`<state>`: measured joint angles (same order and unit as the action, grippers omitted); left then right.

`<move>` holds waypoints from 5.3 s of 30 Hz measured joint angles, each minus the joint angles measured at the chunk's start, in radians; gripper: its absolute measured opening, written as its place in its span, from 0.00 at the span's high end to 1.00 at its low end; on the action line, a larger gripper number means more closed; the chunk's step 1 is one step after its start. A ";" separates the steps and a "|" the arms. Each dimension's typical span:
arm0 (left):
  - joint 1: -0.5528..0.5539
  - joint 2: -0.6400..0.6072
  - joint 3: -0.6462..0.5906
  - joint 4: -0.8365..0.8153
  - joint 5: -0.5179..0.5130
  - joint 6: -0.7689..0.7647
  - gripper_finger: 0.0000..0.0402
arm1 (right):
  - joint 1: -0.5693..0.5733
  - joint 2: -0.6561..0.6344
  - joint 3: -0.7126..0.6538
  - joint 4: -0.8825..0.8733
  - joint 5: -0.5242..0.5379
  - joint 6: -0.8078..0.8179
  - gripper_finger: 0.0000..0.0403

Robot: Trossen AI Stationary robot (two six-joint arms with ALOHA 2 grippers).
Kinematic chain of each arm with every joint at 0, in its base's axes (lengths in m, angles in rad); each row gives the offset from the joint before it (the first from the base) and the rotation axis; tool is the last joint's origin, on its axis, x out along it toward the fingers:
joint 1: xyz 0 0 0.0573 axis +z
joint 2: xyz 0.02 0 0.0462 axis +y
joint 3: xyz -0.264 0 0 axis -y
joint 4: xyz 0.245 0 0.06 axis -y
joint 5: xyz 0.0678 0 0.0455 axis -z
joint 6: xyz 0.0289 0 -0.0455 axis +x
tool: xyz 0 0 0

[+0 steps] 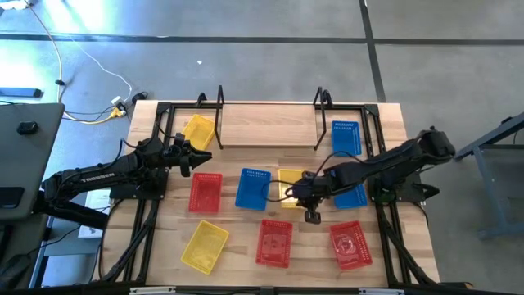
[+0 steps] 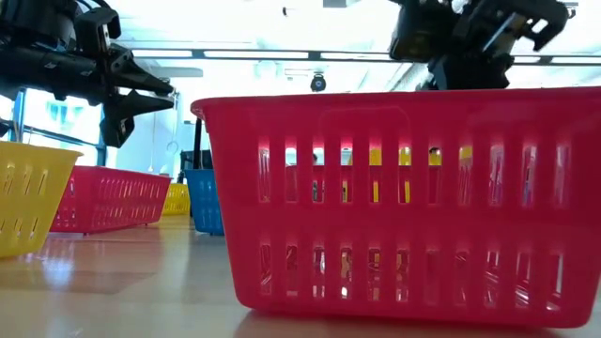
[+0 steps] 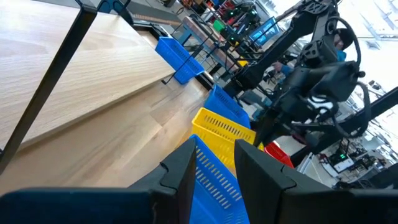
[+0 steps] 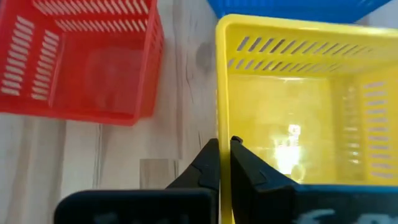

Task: Stack baskets on shelf by color
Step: Put the middle right yellow bin on the shelf, then put the left red bin on the shelf

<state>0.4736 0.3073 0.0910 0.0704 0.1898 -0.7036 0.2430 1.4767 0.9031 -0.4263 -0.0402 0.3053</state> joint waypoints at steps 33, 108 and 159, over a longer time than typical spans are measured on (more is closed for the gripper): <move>0.000 0.000 0.000 0.001 0.002 0.001 0.75 | -0.037 -0.238 0.000 -0.033 0.208 -0.231 1.00; 0.000 0.000 0.000 0.001 0.002 0.034 0.75 | -0.603 -0.018 0.000 -0.024 0.248 -0.861 0.77; -0.229 0.274 0.551 -0.454 0.125 0.132 0.66 | -0.376 -0.038 0.376 -0.364 0.367 -0.391 0.75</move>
<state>0.2442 0.5813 0.6417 -0.3840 0.3153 -0.5718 -0.1326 1.4391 1.2789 -0.7902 0.3267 -0.0859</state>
